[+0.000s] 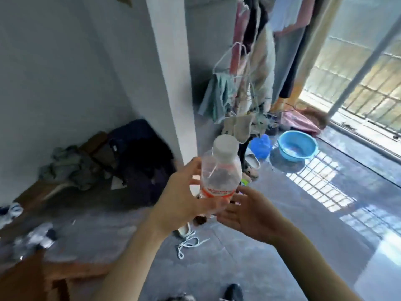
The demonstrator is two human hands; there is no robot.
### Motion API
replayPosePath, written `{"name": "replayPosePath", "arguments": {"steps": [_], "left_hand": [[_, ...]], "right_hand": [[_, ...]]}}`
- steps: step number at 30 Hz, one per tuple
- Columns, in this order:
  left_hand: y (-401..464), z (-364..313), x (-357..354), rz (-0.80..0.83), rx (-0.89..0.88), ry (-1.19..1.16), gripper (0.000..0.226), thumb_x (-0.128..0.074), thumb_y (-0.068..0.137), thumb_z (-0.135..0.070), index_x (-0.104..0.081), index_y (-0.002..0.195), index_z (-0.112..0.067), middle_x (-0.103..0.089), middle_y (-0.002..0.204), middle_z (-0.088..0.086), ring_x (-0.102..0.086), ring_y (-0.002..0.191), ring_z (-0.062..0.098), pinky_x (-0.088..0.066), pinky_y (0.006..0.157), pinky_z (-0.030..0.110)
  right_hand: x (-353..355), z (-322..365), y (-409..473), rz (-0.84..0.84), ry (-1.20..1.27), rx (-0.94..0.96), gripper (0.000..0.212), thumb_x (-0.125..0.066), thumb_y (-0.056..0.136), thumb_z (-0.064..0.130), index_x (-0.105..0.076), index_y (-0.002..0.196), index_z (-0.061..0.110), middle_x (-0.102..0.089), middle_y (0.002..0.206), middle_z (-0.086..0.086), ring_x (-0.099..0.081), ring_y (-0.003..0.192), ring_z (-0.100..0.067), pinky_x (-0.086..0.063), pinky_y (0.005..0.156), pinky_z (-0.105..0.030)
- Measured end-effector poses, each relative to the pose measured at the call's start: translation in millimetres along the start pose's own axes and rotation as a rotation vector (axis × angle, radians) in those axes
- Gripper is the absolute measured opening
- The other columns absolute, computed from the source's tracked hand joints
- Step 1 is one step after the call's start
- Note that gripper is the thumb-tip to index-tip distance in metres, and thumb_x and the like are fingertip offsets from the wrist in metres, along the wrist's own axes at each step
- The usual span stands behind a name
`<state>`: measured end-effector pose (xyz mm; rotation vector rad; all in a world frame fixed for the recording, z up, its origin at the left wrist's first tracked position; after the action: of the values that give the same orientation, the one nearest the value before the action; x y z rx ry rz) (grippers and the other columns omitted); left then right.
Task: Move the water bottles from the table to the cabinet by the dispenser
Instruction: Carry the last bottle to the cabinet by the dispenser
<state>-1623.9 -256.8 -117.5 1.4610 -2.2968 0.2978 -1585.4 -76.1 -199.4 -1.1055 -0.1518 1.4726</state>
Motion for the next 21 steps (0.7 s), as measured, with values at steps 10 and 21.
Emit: {"name": "replayPosePath", "arguments": {"steps": [10,21], "left_hand": [[58.9,-104.3,-198.5,0.563,-0.297,-0.005,0.064,-0.092,0.067,-0.037,-0.06,0.122,-0.025,-0.073,0.111,-0.012,-0.07,0.104,0.007,-0.056,0.09,0.03],[-0.5,-181.5,-343.4,1.232,-0.719,-0.049,0.059,-0.089,0.062,-0.049,-0.054,0.11,-0.047,-0.066,0.105,-0.034,-0.06,0.101,-0.016,-0.044,0.082,0.001]], "right_hand": [[153.9,-17.1,-154.7,-0.365,0.457,0.367,0.047,-0.036,0.102,0.036,-0.056,0.131,0.005,-0.065,0.126,-0.027,-0.059,0.123,-0.041,-0.042,0.111,-0.049],[160.7,-126.4,-278.3,-0.826,0.932,0.807,0.043,-0.062,0.085,0.03,-0.054,0.118,0.004,-0.071,0.081,-0.017,-0.065,0.094,-0.035,-0.045,0.107,-0.048]]}}
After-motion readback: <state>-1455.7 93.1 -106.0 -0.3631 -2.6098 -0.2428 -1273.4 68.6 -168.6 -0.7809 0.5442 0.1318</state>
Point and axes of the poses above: each hand's wrist, its own y-axis towards the middle knuckle, its own x-axis out of the back of the hand, z = x × y, the point moved 2 cm from there along y, towards the middle knuckle
